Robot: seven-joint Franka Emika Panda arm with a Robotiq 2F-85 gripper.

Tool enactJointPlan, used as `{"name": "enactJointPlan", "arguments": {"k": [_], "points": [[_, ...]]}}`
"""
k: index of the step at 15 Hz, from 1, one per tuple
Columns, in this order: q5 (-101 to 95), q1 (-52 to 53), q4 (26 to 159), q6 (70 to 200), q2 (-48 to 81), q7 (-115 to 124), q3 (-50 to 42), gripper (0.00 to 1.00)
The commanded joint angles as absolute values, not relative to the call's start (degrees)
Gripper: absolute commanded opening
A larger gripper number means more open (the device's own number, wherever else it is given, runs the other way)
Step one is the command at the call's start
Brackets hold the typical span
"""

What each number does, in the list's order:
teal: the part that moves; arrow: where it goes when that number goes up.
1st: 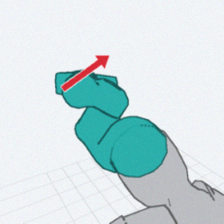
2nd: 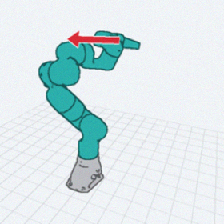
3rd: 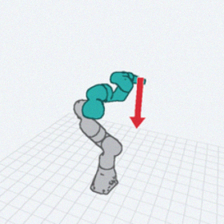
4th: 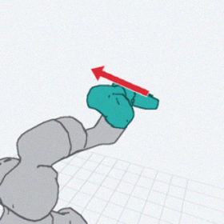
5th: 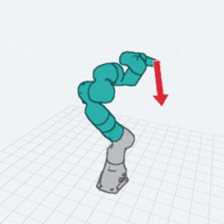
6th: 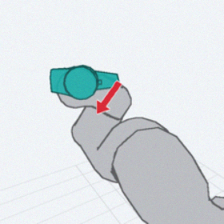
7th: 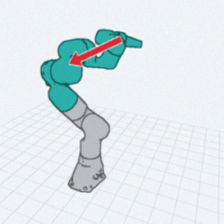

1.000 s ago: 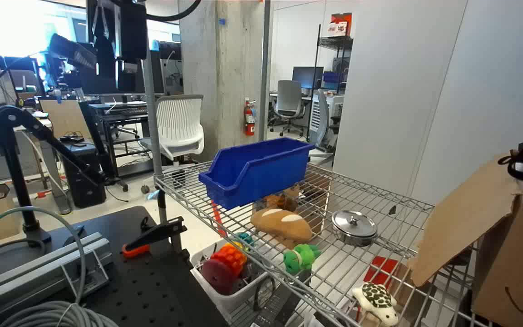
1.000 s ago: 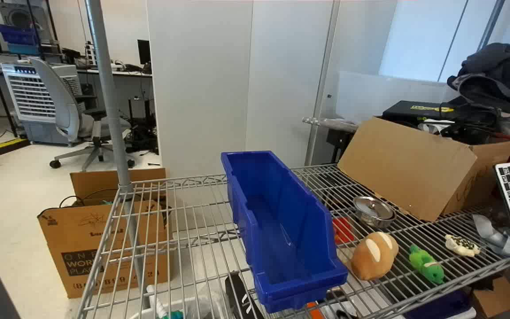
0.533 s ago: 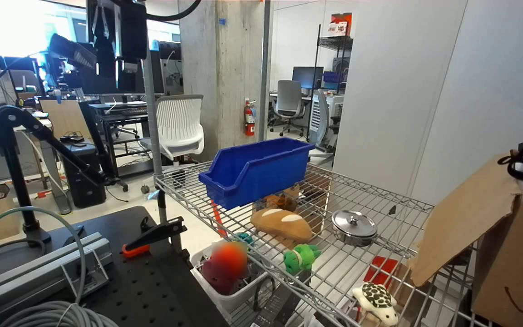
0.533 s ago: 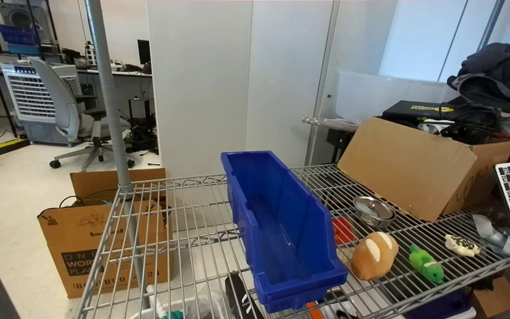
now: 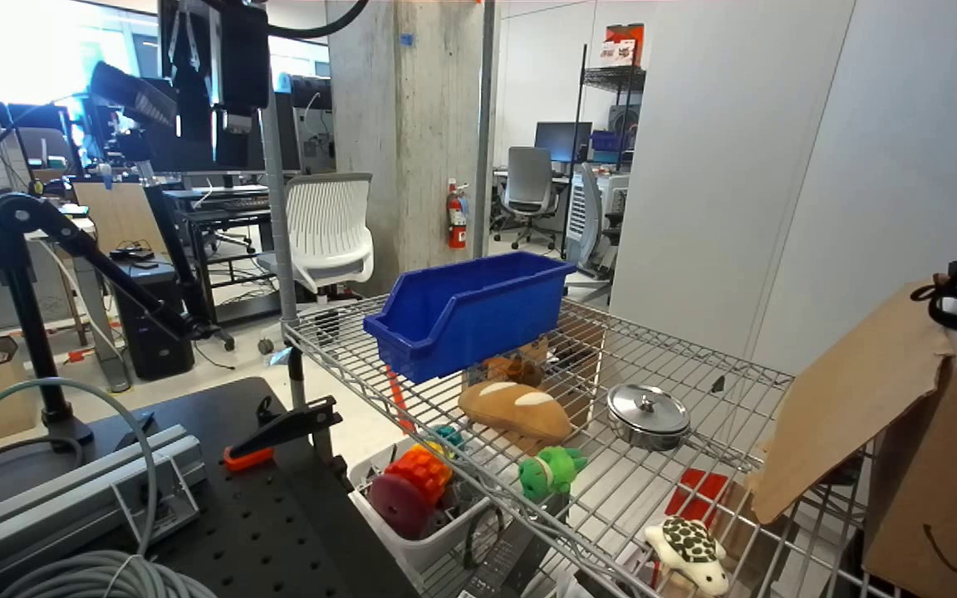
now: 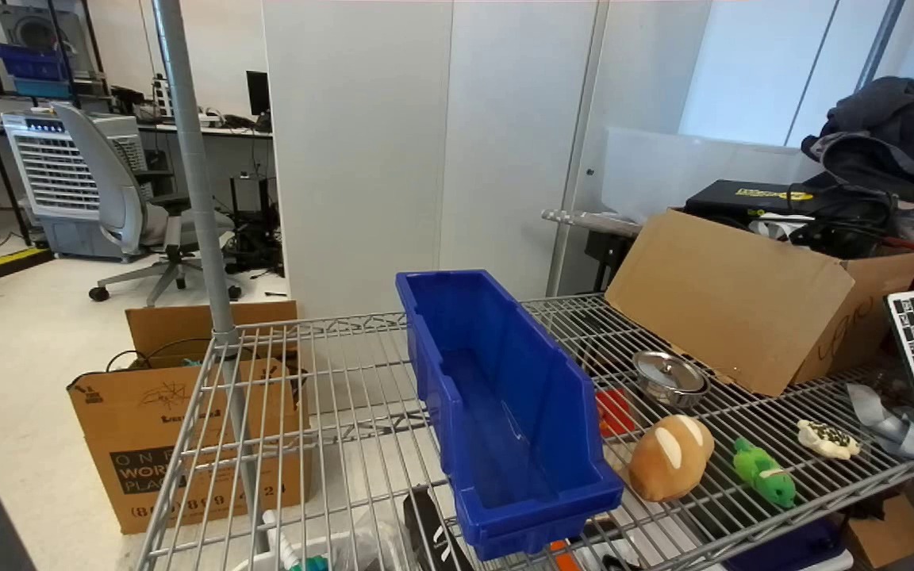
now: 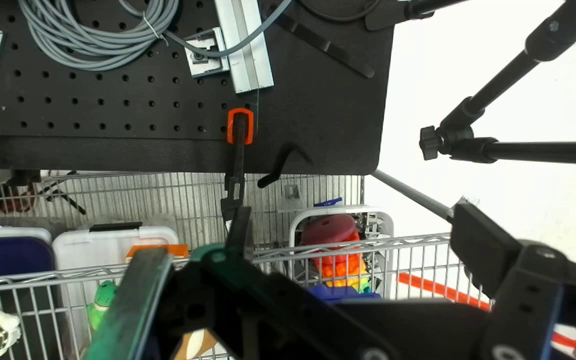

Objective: Pick up the brown plush toy and put it in the blue object

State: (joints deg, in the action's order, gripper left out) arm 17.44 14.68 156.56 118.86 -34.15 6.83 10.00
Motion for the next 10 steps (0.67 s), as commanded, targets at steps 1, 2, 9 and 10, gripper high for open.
{"name": "enactJointPlan", "arguments": {"k": [1,2,9,10], "points": [[17.5,14.4,156.5,118.7,-34.2,6.7,10.2,1.00],[17.5,14.4,156.5,118.7,-34.2,6.7,10.2,1.00],[15.8,8.4,152.8,134.0,-18.6,19.3,12.7,1.00],[15.8,7.7,151.6,137.2,-15.1,21.3,12.9,1.00]]}}
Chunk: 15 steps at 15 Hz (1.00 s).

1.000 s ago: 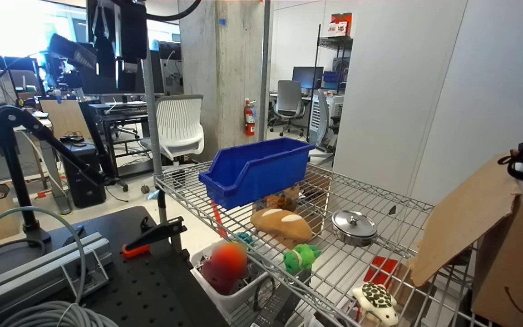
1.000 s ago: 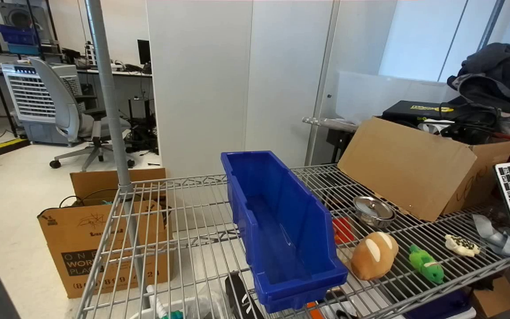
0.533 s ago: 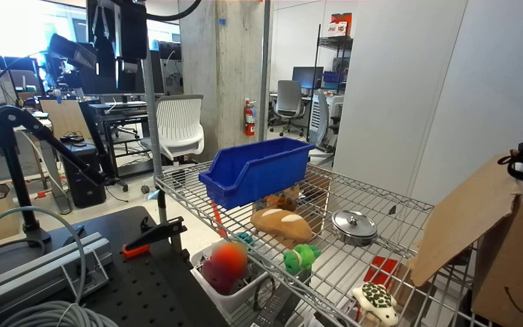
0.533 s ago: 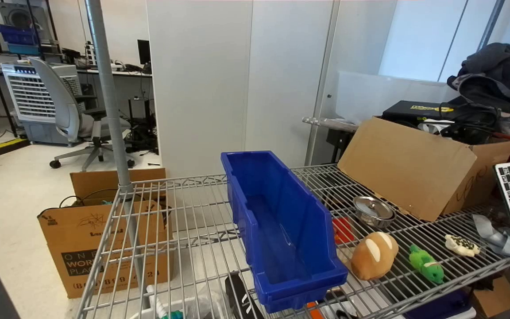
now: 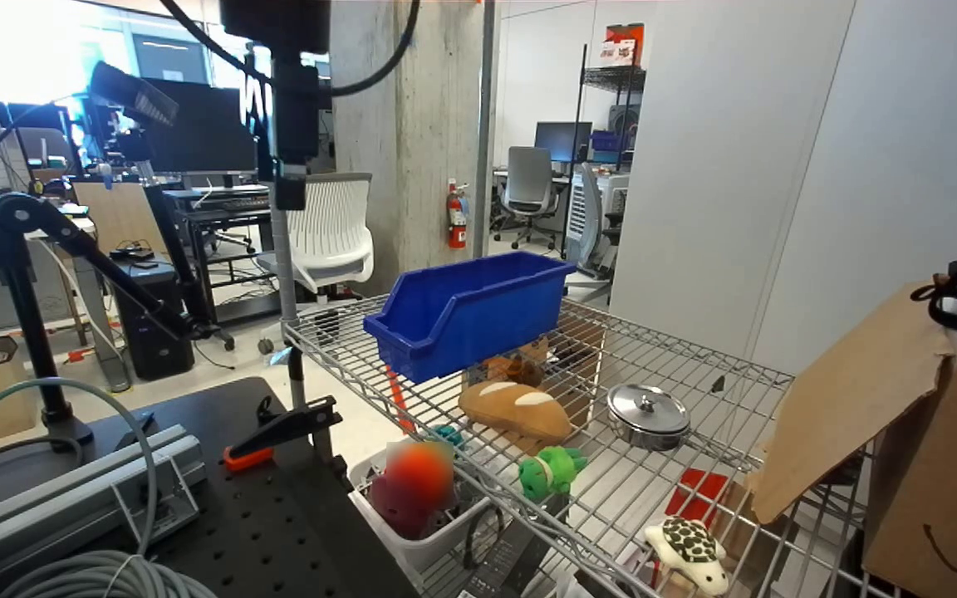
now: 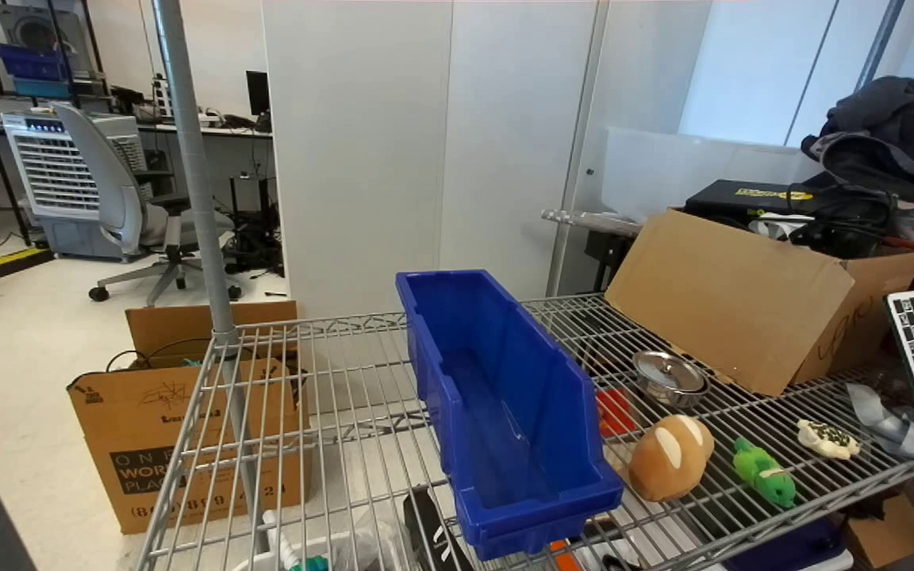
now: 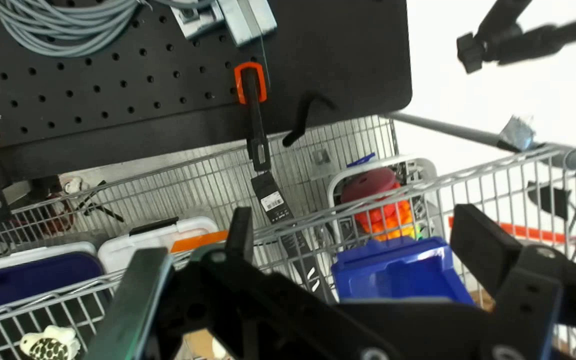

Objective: Pick up the brown plush toy and put it in the blue object

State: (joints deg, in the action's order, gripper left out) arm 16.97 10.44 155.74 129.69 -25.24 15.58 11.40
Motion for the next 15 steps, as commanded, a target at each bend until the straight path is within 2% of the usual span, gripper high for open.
{"name": "enactJointPlan", "arguments": {"k": [1,6,15], "points": [[15.6,7.1,150.2,140.1,-11.0,23.7,13.2,1.00],[10.4,6.1,140.6,149.6,6.6,38.5,11.6,1.00],[3.5,13.1,122.9,152.0,28.7,55.6,-0.5,1.00]]}}
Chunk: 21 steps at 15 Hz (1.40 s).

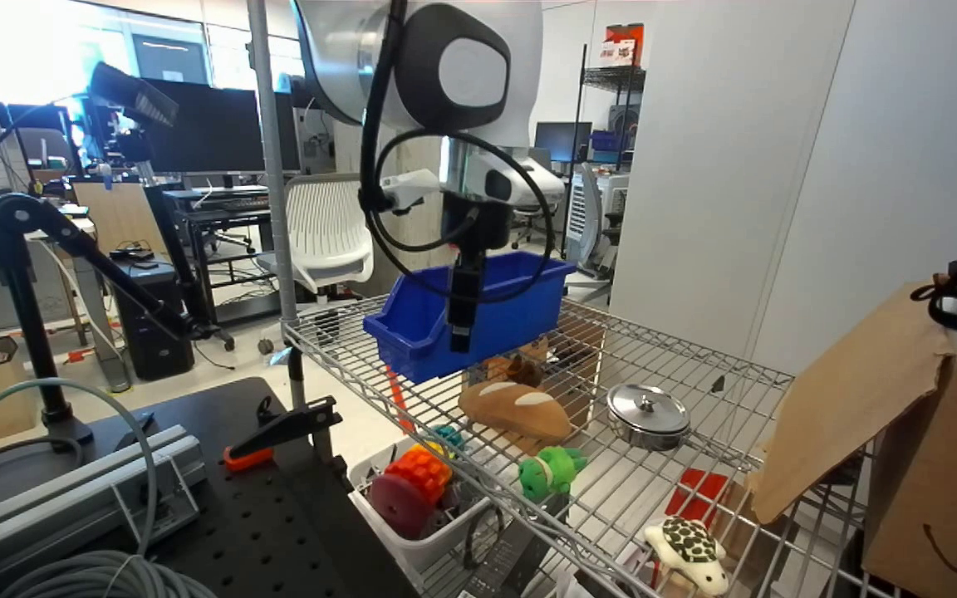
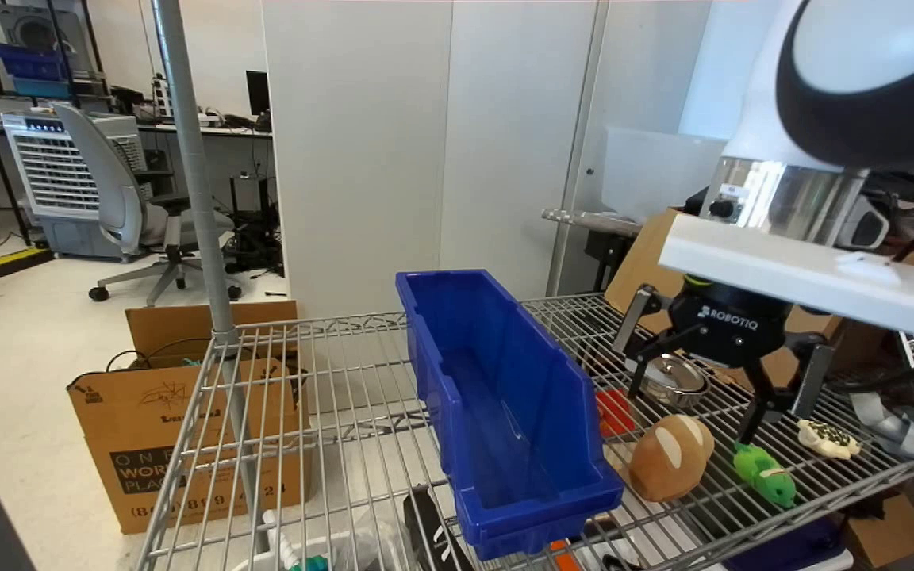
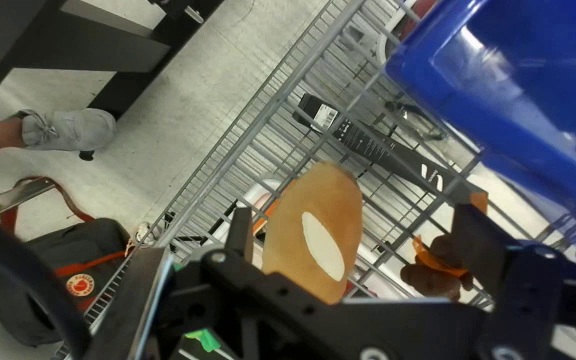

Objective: Pick up the brown plush toy and put it in the blue object

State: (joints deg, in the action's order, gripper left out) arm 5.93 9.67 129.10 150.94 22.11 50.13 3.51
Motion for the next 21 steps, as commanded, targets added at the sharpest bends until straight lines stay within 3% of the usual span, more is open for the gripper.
{"name": "enactJointPlan", "arguments": {"k": [1,12,13,14,21], "points": [[3.2,14.1,121.3,152.2,30.5,56.7,-1.5,1.00],[3.7,19.3,113.0,146.8,40.8,64.8,-6.4,1.00],[3.7,19.0,113.1,145.9,40.7,64.9,-6.3,0.75],[3.6,18.9,113.2,145.2,40.6,65.1,-6.3,0.74],[1.2,19.9,115.2,143.4,37.7,65.0,-6.7,0.20]]}}
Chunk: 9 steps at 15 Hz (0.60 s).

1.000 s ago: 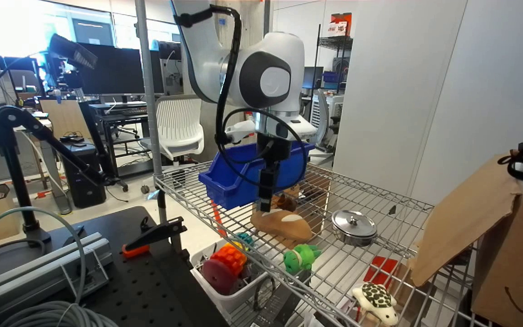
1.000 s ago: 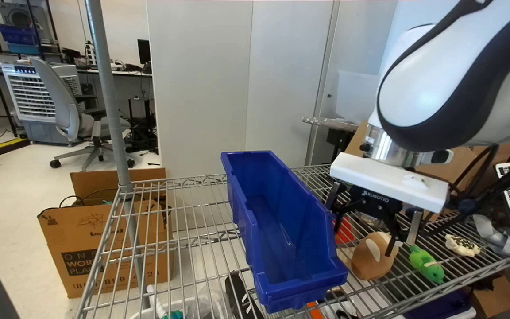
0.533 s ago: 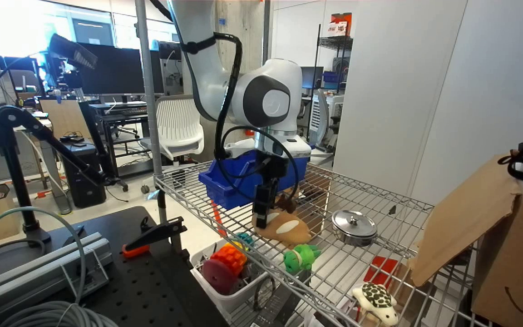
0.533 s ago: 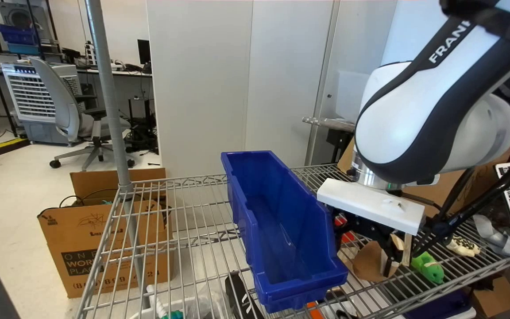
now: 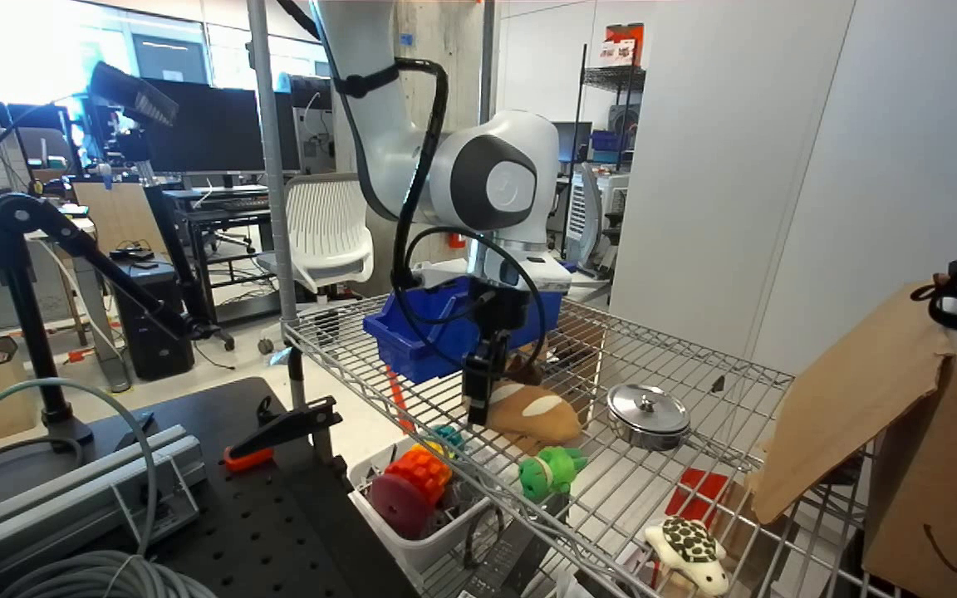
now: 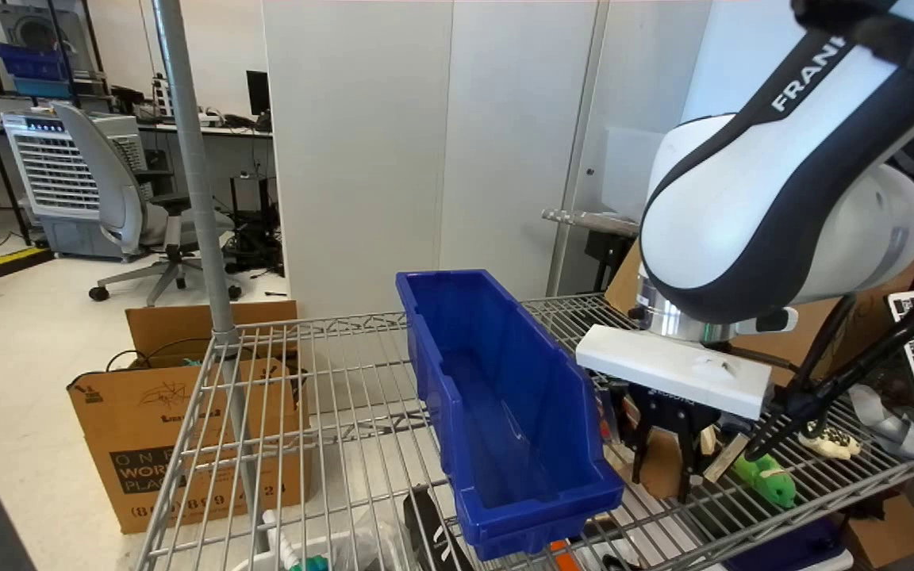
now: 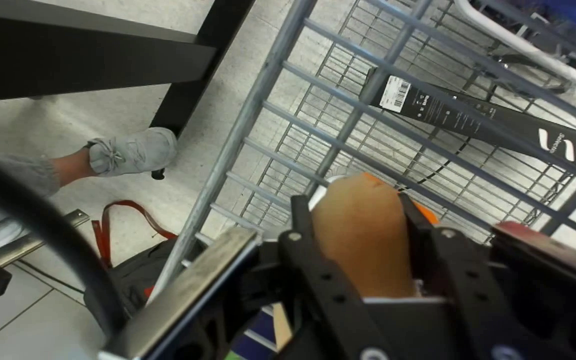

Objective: Pick up the brown plush toy and put it in the blue object

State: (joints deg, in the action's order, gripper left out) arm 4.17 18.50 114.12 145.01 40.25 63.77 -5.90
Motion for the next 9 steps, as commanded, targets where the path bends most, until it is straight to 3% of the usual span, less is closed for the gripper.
{"name": "enactJointPlan", "arguments": {"k": [1,3,9], "points": [[0.1,20.3,116.0,143.8,36.8,65.0,-6.9,0.12],[-2.1,20.7,117.8,142.6,33.7,63.8,-6.5,0.00],[-8.8,21.4,118.4,120.5,20.7,56.3,-1.4,0.03]]}}
